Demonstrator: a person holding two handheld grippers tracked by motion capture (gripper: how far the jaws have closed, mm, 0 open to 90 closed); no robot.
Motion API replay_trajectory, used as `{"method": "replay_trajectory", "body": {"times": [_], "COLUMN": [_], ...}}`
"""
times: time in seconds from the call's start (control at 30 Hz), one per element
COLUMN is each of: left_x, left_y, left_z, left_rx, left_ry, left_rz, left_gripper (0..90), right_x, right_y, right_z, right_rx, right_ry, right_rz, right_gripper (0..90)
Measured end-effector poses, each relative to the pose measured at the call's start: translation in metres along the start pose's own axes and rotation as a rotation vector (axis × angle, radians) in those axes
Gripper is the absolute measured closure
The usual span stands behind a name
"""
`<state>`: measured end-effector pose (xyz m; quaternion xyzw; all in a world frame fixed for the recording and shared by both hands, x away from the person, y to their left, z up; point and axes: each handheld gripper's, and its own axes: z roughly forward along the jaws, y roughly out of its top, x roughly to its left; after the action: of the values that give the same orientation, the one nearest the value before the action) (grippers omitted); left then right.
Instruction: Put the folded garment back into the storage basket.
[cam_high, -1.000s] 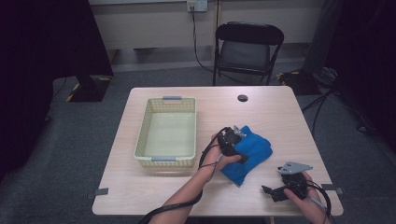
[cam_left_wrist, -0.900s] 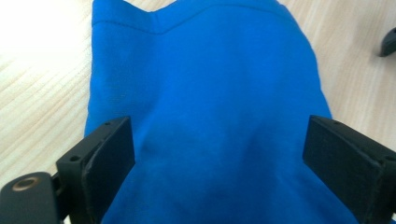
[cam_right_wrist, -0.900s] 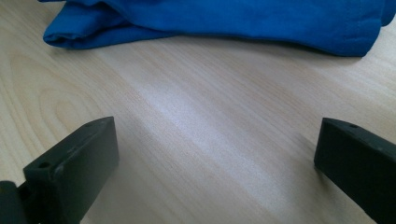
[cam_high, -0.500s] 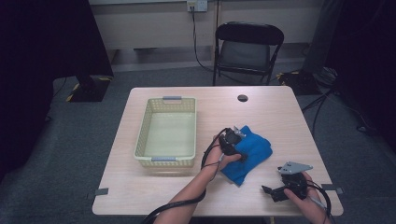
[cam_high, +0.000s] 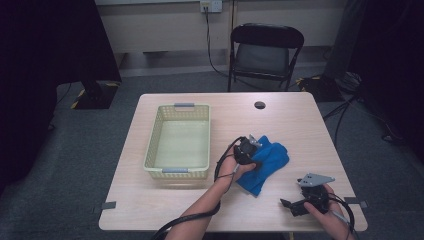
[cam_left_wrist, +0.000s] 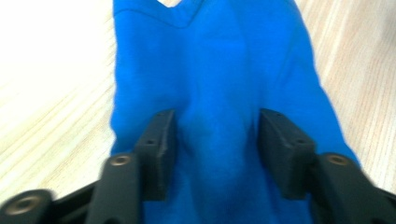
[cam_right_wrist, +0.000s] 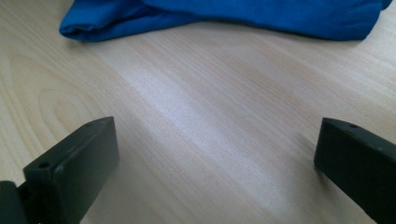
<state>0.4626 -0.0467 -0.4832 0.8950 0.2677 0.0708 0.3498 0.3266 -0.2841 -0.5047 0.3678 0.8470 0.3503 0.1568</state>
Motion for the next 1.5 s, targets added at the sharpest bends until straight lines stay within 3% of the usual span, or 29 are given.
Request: {"method": "replay_trajectory", "body": {"times": [0.23, 0.4, 1.0, 1.3, 1.5], "left_x": [-0.001, 0.0, 0.009, 0.01, 0.013], "left_y": [0.003, 0.005, 0.018, 0.028, 0.033], "left_z": [-0.001, -0.004, -0.044, -0.073, -0.087], "left_rx": [0.018, 0.026, -0.027, -0.032, -0.039], "left_ry": [-0.021, -0.048, -0.063, -0.041, -0.037], "left_rz": [-0.022, -0.051, -0.06, -0.028, -0.034], "left_gripper": [67.6, 74.0, 75.5, 75.5, 75.5], "right_x": [0.0, 0.0, 0.0, 0.0, 0.0], "right_y": [0.0, 0.0, 0.0, 0.0, 0.0], "right_z": [0.0, 0.0, 0.0, 0.0, 0.0], "right_rx": [0.0, 0.0, 0.0, 0.0, 0.0], "right_ry": [0.0, 0.0, 0.0, 0.0, 0.0], "right_rz": [-0.001, -0.001, 0.0, -0.001, -0.001], "right_gripper": [0.0, 0.0, 0.0, 0.0, 0.0]}}
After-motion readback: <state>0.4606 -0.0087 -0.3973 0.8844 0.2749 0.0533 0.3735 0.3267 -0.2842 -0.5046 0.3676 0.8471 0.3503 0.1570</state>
